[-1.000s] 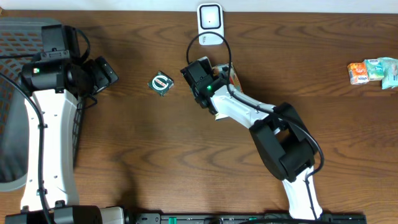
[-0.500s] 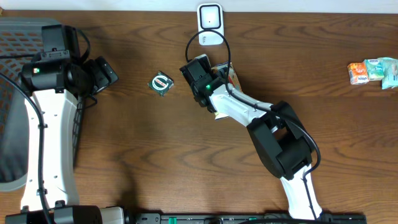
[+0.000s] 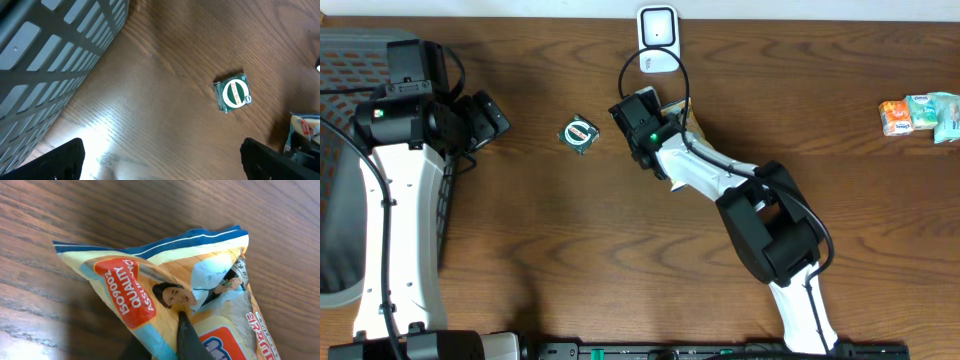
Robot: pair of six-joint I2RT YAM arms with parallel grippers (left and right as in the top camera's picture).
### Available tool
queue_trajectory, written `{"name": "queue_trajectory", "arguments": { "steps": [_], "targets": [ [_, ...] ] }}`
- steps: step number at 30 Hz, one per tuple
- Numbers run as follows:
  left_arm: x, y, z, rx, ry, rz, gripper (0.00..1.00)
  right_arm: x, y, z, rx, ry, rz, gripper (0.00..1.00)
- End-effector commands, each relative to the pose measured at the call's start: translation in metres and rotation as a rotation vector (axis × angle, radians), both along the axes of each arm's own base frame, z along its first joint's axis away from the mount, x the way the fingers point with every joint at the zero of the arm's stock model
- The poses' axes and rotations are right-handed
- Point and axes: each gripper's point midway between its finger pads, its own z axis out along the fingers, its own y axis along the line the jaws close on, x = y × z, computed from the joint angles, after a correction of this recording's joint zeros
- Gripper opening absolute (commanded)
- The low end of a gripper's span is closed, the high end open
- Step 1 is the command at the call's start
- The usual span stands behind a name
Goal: Scan the item barcode
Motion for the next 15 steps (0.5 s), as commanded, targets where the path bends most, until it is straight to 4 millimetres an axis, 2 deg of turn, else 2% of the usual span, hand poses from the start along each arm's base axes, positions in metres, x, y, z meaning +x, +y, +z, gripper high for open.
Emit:
{"name": "queue_trajectory", "arguments": {
  "steps": [1,4,9,15],
  "targets": [
    [0.0,0.002,0.002,0.002,-0.005,0.012,0.98,-0.015,-0.009,-0.023,0.061,0.142,-0.016,0.01],
    [0.0,0.002,0.002,0.002,-0.005,0.012,0.98,-0.014,0.003,-0.004,0.185,0.189,0.015,0.01],
    [0.0,0.002,0.002,0.002,-0.005,0.012,0.97,-0.015,0.019,0.042,0.494,0.287,0.096,0.01],
    [0.0,0.002,0.002,0.002,-0.005,0.012,0.98,-0.025,0.024,0.106,0.996,0.461,0.257,0.01]
  ]
}}
